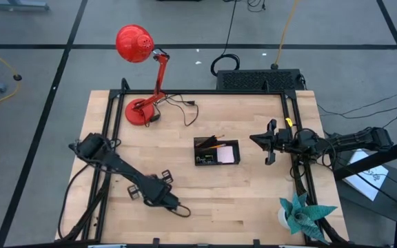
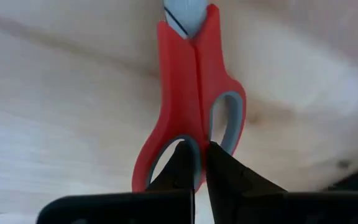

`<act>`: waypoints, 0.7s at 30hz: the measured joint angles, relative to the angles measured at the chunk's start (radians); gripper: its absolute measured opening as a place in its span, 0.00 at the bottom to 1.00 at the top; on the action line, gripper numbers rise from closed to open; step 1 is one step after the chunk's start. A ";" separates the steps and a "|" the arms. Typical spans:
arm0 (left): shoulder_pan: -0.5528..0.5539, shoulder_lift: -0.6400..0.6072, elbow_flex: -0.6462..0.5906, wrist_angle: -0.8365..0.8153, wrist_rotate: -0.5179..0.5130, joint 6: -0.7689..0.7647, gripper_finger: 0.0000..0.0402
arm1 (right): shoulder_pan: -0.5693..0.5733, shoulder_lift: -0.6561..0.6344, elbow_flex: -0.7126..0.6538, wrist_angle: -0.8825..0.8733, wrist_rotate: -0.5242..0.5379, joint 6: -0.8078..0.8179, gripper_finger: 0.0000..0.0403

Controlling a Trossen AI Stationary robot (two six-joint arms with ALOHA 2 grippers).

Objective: Pick and place office supplies into organizer
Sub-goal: Put the orange scissor into the black desk organizer

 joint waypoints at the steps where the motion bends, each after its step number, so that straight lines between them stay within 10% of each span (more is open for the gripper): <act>1: 0.007 0.000 -0.019 0.002 -0.012 0.022 0.03 | 0.000 0.000 0.000 0.000 0.000 0.000 0.01; 21: -0.017 -0.001 -0.095 0.221 -0.308 0.583 0.07 | 0.000 0.007 0.000 -0.041 0.003 0.012 0.01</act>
